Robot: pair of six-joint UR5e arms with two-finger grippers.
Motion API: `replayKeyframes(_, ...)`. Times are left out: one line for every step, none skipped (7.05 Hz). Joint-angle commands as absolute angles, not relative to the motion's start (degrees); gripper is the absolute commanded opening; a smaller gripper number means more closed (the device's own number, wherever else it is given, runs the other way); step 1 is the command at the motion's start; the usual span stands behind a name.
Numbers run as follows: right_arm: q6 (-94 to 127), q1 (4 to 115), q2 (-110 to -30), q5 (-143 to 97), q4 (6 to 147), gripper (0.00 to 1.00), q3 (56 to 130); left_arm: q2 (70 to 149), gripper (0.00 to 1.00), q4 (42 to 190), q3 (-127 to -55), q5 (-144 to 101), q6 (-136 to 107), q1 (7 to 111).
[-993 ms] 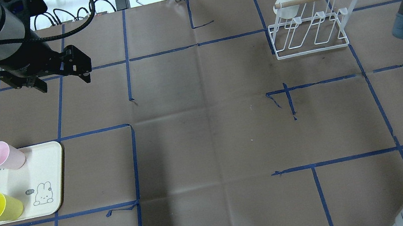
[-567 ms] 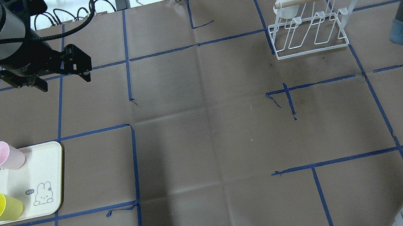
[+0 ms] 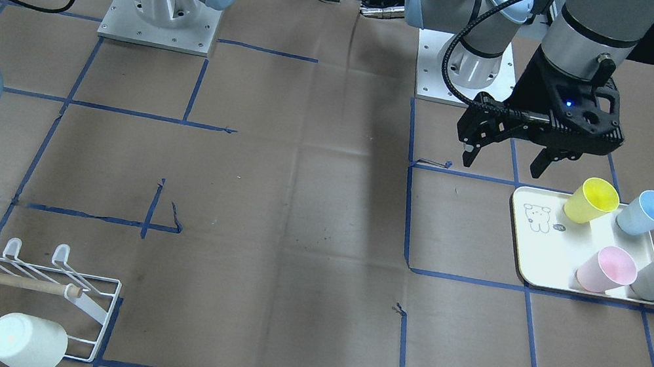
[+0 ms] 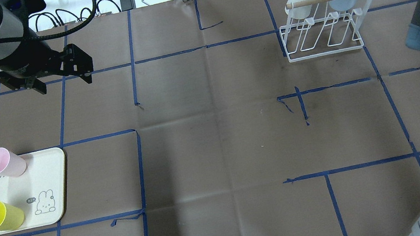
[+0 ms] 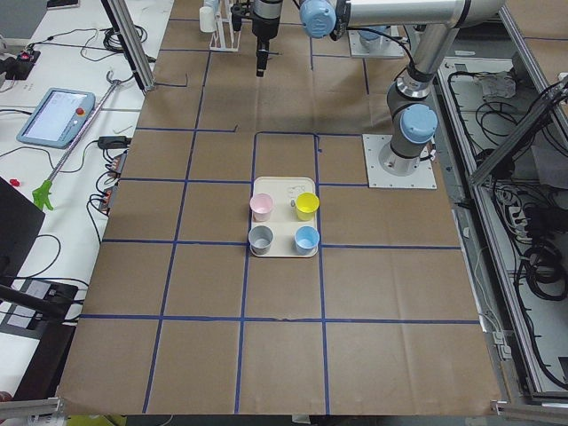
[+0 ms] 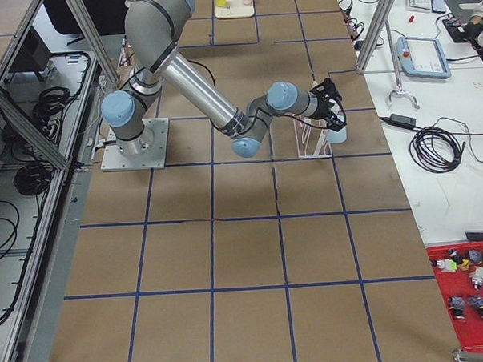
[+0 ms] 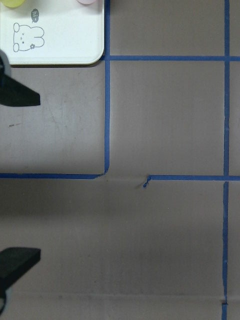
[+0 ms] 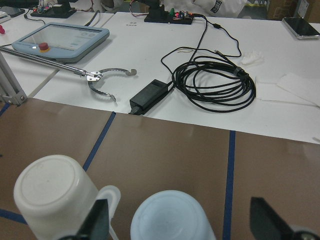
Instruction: Transfer IKEA cup to right arm and place on rack
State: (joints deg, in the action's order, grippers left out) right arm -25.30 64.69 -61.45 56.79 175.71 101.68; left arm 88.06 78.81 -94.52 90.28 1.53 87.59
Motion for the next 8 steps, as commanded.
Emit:
replayKeyframes(-25.31,64.77,-65.18,57.91,174.91,1.00,100.29,88.07,1.00,78.84,-94.48,90.44,1.41,87.63)
replayKeyframes(-25.57,65.04,-69.57,59.57,164.81,1.00,100.02,88.07,1.00,78.84,-94.40,90.35,0.54,87.63)
replayKeyframes(-25.75,65.39,-74.22,63.59,151.83,1.00,99.32,88.07,1.00,78.84,-94.39,90.35,0.18,87.63)
replayKeyframes(-25.40,67.13,-76.88,67.98,144.83,1.00,97.23,88.07,1.00,78.84,-94.39,90.26,0.18,87.63)
replayKeyframes(-25.14,70.28,-78.56,74.47,137.10,1.00,94.94,88.07,1.00,78.75,-94.39,90.18,0.18,87.63)
replayKeyframes(-23.48,73.62,-79.62,79.14,128.32,1.00,92.57,88.07,1.00,78.84,-94.39,90.18,0.18,87.63)
replayKeyframes(-19.03,76.00,-80.76,83.45,118.31,1.00,89.68,88.15,1.00,78.75,-94.39,90.26,0.18,87.63)
replayKeyframes(-15.50,78.37,-82.86,85.15,108.21,1.00,87.82,88.15,1.00,78.84,-94.48,90.18,0.18,87.63)
